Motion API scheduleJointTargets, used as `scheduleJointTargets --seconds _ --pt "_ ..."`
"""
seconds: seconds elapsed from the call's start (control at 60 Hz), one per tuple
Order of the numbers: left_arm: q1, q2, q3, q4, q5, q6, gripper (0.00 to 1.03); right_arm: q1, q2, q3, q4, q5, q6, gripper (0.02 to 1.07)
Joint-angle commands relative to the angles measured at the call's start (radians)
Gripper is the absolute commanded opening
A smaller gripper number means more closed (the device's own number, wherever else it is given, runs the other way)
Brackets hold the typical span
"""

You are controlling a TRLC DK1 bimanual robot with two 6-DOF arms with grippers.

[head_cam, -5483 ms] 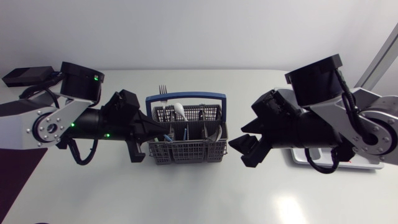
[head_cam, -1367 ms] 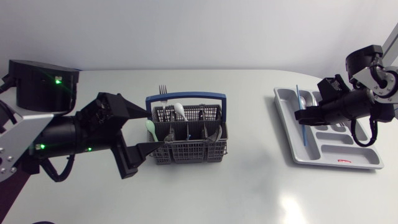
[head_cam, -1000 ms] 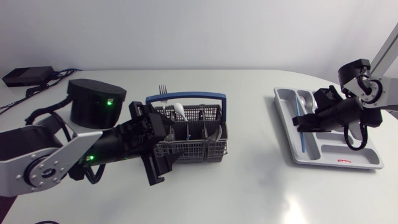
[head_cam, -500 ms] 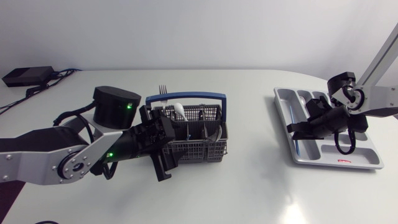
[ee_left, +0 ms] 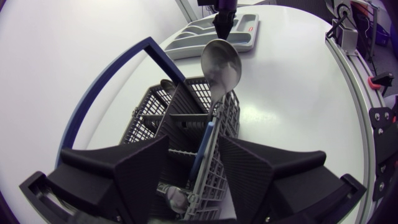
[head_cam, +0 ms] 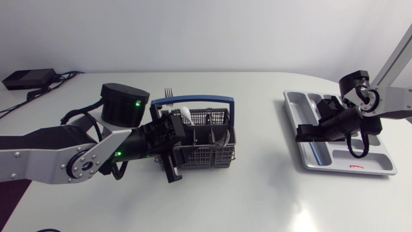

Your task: Sort the cutlery from the basket into the organizer compartments.

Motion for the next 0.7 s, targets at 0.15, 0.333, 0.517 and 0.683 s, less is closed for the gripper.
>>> scheduleJointTargets --seconds 0.15,0.333,0.517,0.683 --pt "0.005 0.037 0.035 0.017 0.023 0.006 0.31 0.104 -0.164 -0.048 -0.016 0.061 0.035 0.97" --pt "-0.002 0.047 0.046 0.018 0.035 0.003 0.19 0.177 -0.267 -0.065 -0.039 0.101 0.048 0.97" --pt "-0.004 0.054 0.058 0.011 0.058 -0.002 0.03 0.223 -0.315 -0.068 -0.056 0.109 0.048 0.97" --pt "-0.005 0.058 0.063 0.001 0.070 -0.014 0.03 0.267 -0.352 -0.058 -0.076 0.109 0.042 0.97"
